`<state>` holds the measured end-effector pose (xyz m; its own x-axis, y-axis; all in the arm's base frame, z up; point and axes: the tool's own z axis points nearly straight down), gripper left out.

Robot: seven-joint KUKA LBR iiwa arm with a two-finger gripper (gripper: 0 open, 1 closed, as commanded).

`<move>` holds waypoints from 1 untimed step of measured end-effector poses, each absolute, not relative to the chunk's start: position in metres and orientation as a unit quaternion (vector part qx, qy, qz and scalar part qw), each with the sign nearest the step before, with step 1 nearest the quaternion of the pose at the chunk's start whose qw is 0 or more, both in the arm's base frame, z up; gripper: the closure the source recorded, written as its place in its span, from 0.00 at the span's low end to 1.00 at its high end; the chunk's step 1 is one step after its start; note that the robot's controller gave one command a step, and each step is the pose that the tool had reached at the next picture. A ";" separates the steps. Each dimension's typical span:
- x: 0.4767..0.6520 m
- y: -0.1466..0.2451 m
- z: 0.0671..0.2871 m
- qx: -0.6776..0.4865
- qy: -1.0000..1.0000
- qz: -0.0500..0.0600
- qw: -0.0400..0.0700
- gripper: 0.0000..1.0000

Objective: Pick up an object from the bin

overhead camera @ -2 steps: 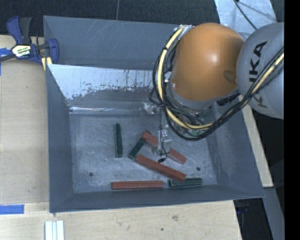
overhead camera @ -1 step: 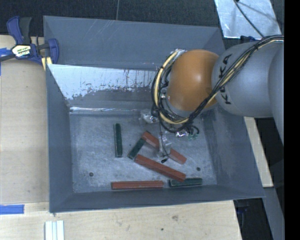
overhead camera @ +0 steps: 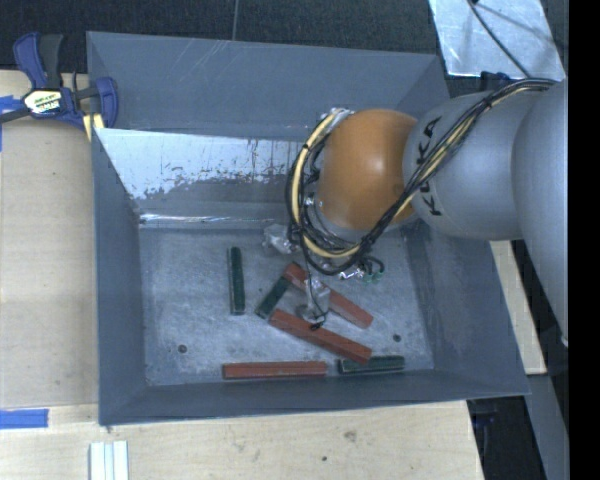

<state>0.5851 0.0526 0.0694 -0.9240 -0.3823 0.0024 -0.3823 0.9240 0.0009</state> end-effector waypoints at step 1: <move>0.574 0.041 0.070 0.296 -0.955 0.000 0.000 0.00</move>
Offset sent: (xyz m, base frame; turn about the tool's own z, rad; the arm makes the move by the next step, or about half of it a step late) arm -0.0118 -0.0114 0.0006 -0.2116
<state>0.5740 0.0408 0.0705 -0.8249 -0.5652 0.0002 -0.5652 0.8249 0.0003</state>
